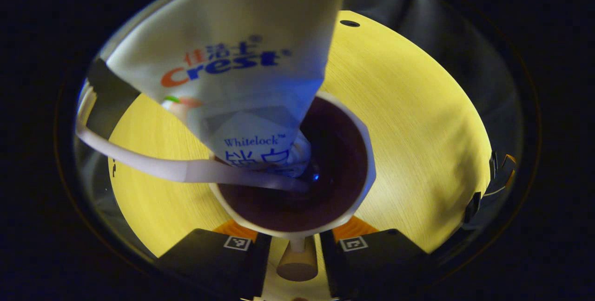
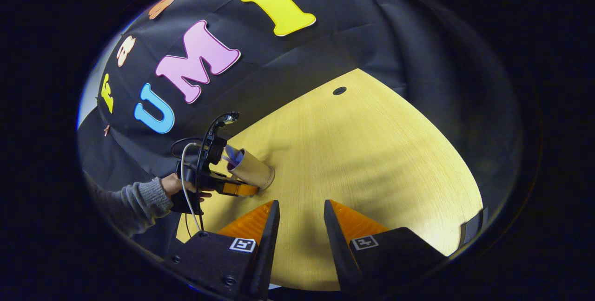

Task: Put the toothbrush and toothpaste on the desktop into the cup, then pick up the cup and place it on the coaster on the desktop.

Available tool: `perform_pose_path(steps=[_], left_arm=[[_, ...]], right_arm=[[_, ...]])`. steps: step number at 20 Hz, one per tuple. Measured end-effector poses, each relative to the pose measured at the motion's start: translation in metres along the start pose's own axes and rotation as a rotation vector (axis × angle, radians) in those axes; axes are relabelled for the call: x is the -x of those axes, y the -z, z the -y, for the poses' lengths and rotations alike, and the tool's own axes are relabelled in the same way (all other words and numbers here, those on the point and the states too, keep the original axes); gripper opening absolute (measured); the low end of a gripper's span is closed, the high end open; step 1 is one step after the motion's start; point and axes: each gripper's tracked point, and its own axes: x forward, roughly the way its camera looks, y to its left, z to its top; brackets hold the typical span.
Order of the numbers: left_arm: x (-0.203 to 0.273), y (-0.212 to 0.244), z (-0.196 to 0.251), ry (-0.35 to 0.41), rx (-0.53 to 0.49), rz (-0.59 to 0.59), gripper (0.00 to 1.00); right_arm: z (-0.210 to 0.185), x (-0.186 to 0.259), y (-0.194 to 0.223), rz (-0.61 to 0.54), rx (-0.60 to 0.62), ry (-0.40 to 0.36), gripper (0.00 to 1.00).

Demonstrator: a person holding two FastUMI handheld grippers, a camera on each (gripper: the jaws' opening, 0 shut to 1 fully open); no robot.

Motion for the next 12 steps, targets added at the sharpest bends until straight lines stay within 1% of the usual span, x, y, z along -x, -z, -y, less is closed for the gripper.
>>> perform_pose_path(steps=[1,2,3,5,6,8,12], left_arm=[[0.002,-0.002,0.001,0.0,0.002,0.007,0.6],[0.003,-0.001,0.003,0.0,0.001,0.007,0.7],[0.005,0.0,0.003,-0.002,-0.001,0.007,0.73],[0.009,0.002,0.002,-0.021,-0.011,0.019,0.89],[0.011,0.003,0.002,-0.026,-0.014,0.028,0.93],[0.019,0.004,0.002,-0.034,-0.014,0.057,0.96],[0.041,0.006,0.004,-0.028,-0.017,0.146,0.98]], right_arm=[[-0.002,0.0,-0.001,0.001,0.004,-0.004,0.59],[-0.003,0.0,-0.002,0.002,0.006,-0.006,0.59],[-0.004,-0.001,-0.004,0.004,0.007,-0.007,0.59],[-0.006,-0.002,-0.006,0.009,0.008,-0.011,0.59],[-0.008,-0.003,-0.007,0.009,0.01,-0.012,0.59],[-0.013,-0.003,-0.008,0.009,0.019,-0.016,0.59],[-0.03,-0.005,-0.011,0.006,0.049,-0.032,0.59]])
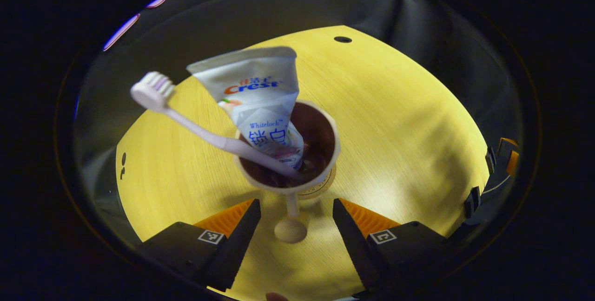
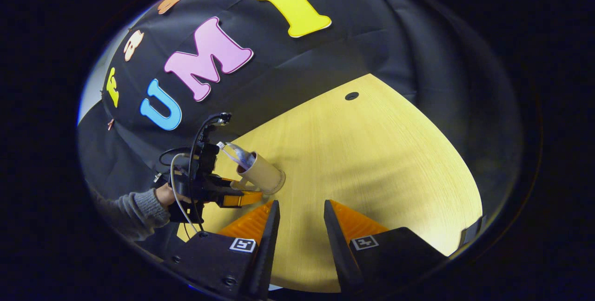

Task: Put the toothbrush and toothpaste on the desktop into the cup, then pick up the cup and place it on the coaster on the desktop.

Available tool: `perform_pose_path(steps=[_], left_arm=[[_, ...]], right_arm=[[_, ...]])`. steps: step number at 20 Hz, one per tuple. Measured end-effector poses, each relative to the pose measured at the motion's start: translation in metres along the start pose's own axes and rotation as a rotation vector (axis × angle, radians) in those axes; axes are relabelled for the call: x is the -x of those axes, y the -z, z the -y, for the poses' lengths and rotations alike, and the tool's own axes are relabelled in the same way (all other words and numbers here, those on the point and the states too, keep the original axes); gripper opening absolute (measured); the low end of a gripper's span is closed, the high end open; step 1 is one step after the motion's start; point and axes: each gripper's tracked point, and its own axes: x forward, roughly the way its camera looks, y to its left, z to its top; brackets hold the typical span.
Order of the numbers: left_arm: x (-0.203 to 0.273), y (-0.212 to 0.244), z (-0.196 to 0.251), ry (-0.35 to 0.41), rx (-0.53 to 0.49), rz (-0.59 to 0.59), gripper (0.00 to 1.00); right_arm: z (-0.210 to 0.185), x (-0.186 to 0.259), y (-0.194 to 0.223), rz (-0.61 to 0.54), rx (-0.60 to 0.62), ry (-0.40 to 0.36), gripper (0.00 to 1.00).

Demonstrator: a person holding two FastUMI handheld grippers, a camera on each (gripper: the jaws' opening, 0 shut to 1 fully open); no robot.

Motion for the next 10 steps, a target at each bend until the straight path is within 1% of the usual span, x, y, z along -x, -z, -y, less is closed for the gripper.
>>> perform_pose_path(steps=[4,7,10], left_arm=[[0.038,-0.006,-0.002,-0.003,0.056,0.141,0.98],[0.069,-0.008,-0.013,-0.04,0.097,0.26,0.98],[0.105,-0.007,-0.022,-0.048,0.172,0.362,0.98]], right_arm=[[-0.02,-0.003,-0.005,0.006,0.054,-0.018,0.59],[-0.036,-0.004,-0.011,0.02,0.093,-0.025,0.59],[-0.052,-0.005,-0.015,0.029,0.117,-0.028,0.59]])
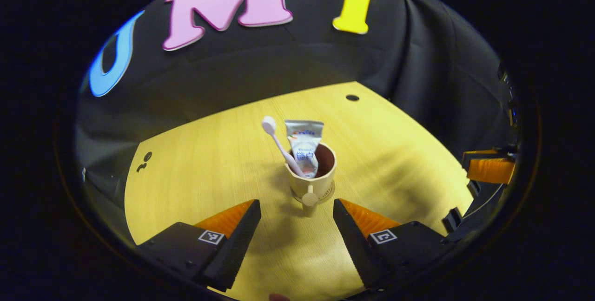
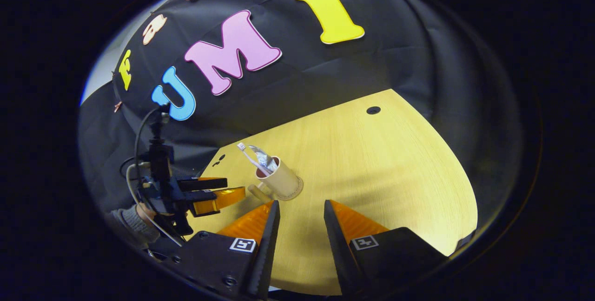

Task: Put the toothbrush and toothpaste on the desktop into the cup, then pick up the cup and place it on the coaster on the desktop.

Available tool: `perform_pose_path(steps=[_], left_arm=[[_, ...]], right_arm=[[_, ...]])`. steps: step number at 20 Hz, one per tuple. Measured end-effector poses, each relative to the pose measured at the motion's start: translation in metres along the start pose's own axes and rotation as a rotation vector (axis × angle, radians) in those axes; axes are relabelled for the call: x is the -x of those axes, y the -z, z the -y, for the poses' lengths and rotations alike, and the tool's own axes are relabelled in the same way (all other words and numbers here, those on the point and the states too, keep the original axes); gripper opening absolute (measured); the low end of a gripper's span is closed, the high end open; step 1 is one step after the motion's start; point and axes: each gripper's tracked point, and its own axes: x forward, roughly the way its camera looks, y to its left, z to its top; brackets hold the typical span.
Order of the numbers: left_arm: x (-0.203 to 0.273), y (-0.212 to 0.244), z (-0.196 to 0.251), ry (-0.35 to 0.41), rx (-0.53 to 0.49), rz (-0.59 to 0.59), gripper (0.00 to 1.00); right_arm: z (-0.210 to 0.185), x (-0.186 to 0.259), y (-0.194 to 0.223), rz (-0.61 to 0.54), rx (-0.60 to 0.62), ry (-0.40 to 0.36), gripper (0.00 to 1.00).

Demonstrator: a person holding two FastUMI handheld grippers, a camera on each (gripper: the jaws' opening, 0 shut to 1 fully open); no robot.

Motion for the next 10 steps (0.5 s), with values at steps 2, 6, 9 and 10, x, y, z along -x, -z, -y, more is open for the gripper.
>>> perform_pose_path(steps=[2,6,9,10], left_arm=[[0.023,-0.009,-0.011,-0.015,0.046,0.062,0.98],[0.066,-0.016,-0.029,-0.022,0.14,0.157,0.98],[0.085,-0.015,-0.037,-0.041,0.174,0.202,0.98],[0.092,-0.016,-0.04,-0.043,0.18,0.214,0.98]], right_arm=[[-0.012,0.0,-0.002,0.007,0.014,-0.002,0.59],[-0.035,0.005,-0.003,0.019,0.038,-0.009,0.52],[-0.057,0.009,-0.004,0.031,0.057,-0.015,0.63],[-0.066,0.01,-0.005,0.033,0.065,-0.021,0.64]])
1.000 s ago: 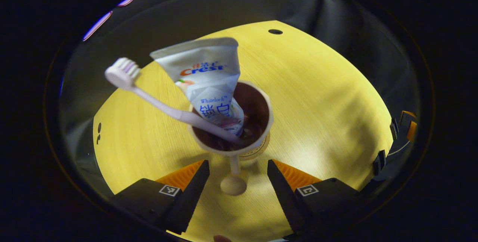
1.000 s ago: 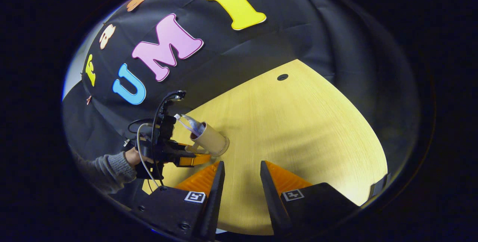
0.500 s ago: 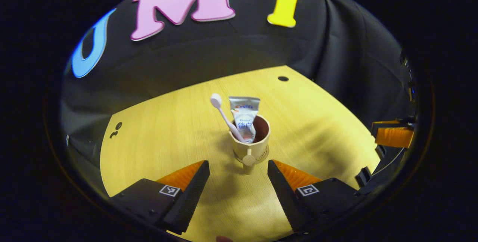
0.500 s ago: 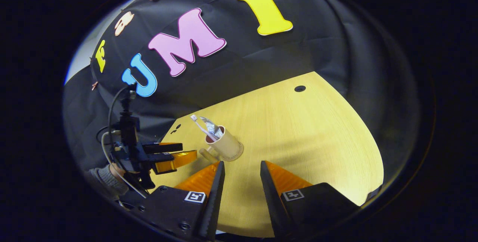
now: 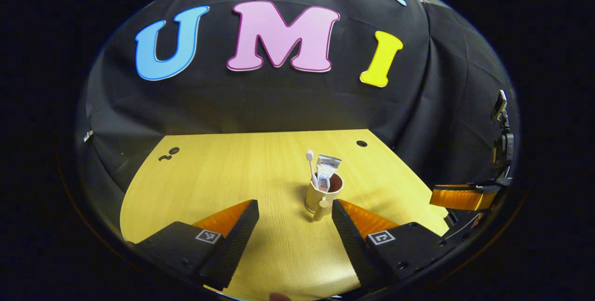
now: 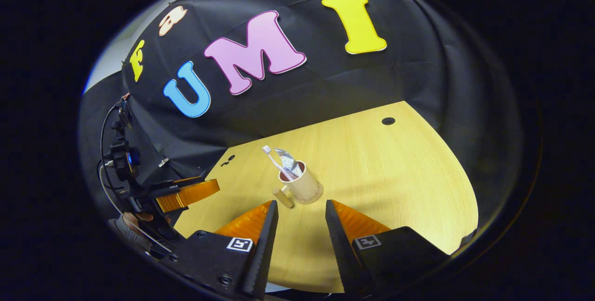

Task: Put the toothbrush and toothpaste on the desktop into the cup, then pick up the cup and place it on the coaster on the desktop.

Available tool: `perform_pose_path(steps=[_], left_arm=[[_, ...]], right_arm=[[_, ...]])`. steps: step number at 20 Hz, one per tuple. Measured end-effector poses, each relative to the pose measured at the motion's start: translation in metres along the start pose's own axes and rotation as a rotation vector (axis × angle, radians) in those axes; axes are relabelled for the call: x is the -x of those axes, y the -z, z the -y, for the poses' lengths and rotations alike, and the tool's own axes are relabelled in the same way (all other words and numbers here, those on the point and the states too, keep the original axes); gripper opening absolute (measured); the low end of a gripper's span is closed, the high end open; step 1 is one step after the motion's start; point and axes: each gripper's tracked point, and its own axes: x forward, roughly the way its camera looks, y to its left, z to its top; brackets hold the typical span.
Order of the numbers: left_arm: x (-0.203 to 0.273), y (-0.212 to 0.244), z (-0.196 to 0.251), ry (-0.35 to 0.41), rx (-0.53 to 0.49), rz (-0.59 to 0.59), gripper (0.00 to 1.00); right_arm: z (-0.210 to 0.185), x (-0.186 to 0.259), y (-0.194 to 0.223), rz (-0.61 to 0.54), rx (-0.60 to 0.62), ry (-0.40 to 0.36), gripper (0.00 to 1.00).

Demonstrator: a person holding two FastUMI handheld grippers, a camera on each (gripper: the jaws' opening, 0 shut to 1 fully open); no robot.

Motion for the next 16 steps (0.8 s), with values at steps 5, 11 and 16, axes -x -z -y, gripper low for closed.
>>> perform_pose_path(steps=[5,11,16], left_arm=[[0.033,-0.01,-0.011,-0.011,0.006,0.07,0.98],[0.061,-0.028,-0.02,0.0,0.021,0.133,0.98],[0.075,-0.03,-0.029,-0.007,0.031,0.149,0.98]], right_arm=[[-0.043,0.004,-0.006,0.007,0.057,-0.042,0.7],[-0.071,0.012,-0.017,0.037,0.118,-0.054,0.81],[-0.083,0.016,-0.019,0.058,0.137,-0.058,0.88]])
